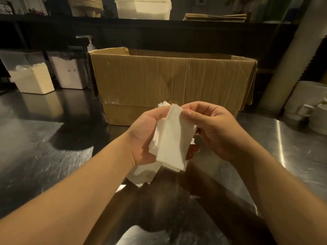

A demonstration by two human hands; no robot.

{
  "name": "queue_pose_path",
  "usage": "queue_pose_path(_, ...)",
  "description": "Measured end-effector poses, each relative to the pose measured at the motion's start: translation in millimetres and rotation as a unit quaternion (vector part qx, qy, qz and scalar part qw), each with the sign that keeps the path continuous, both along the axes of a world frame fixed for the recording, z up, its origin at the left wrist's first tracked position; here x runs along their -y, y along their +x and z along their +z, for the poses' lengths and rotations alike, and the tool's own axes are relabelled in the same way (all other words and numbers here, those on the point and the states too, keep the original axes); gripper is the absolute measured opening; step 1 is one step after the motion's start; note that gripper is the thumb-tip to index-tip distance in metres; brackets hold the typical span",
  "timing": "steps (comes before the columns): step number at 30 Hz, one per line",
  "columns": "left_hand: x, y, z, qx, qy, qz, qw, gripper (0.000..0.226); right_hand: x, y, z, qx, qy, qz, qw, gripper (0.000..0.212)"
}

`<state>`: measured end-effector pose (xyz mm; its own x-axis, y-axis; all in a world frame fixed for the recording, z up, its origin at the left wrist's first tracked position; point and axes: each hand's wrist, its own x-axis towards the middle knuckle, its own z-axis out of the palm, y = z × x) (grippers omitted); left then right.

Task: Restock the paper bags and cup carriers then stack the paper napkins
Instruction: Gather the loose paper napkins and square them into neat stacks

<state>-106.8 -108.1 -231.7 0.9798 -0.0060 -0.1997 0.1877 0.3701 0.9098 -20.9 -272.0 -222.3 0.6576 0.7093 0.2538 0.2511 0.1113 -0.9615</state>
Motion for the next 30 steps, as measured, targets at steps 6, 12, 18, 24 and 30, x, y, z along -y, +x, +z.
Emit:
queue_pose_path(6,1.6,1.6,-2.8,0.000,-0.027,-0.033,0.999,0.064,-8.2,-3.1,-5.2,-0.025,0.019,-0.087,0.996,0.010)
queue_pose_path(12,5.0,-3.7,-0.3,-0.021,-0.066,-0.006,0.998,0.053,-17.0,-8.6,-10.3,0.065,-0.030,-0.169,0.983,0.019)
queue_pose_path(18,-3.8,-3.4,4.6,-0.029,-0.161,0.006,0.987,0.062,-17.4,-8.2,-12.1,0.096,-0.007,-0.211,0.973,0.007)
queue_pose_path(24,-17.7,-7.3,13.3,0.045,-0.253,0.057,0.965,0.054,-21.6,-10.8,-16.3,0.174,-0.162,-0.185,0.954,0.005)
queue_pose_path(30,-21.2,-8.8,14.5,0.058,-0.253,0.067,0.963,0.052,-28.6,-27.2,-26.7,0.236,-0.350,-0.088,0.902,0.033)
